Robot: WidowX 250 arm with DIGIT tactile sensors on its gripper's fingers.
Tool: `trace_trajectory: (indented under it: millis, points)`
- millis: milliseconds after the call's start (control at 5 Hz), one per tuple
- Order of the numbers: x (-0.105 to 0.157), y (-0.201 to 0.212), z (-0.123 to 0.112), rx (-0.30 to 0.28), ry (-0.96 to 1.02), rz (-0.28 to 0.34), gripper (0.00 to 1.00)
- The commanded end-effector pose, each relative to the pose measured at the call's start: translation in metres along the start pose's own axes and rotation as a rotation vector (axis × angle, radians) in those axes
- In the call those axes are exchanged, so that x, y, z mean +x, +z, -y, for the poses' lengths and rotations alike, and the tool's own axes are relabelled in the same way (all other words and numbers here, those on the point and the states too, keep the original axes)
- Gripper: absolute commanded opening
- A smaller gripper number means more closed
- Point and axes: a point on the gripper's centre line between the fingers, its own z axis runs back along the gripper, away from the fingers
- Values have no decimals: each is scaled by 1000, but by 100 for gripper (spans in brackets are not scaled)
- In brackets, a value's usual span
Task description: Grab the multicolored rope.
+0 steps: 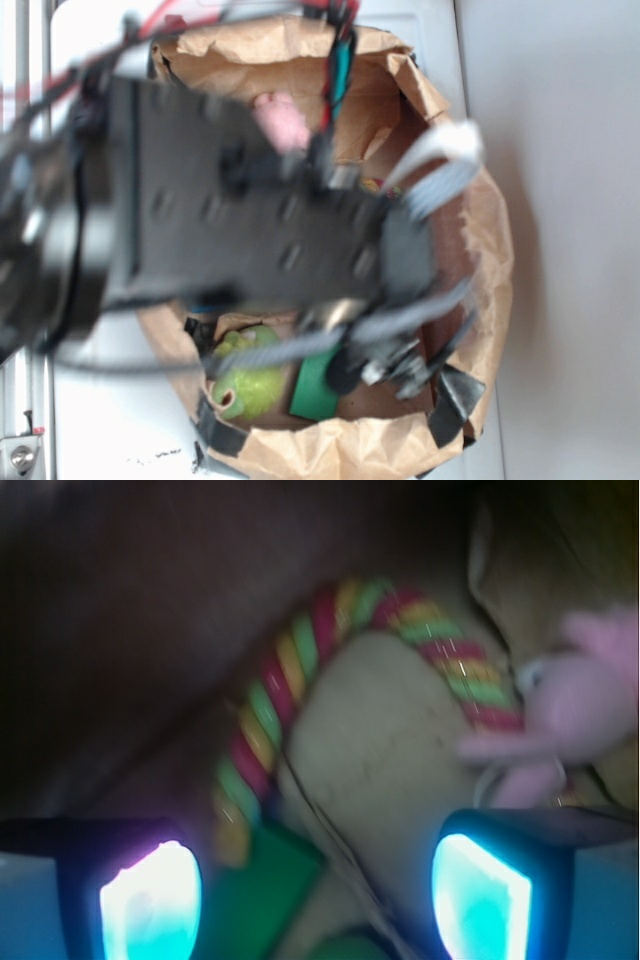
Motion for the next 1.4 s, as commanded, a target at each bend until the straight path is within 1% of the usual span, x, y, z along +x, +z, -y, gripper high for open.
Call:
trace_trajectory:
  millis: [0, 400, 600, 800, 1200]
  points:
    - [-6, -5, 20, -16, -30, 88, 100]
    - [4, -3, 20, -14, 27, 111, 100]
    - [2, -9, 21, 3, 26, 125, 100]
    - [-3, -12, 25, 7, 25, 131, 100]
    - [6, -11, 30, -15, 82, 176, 100]
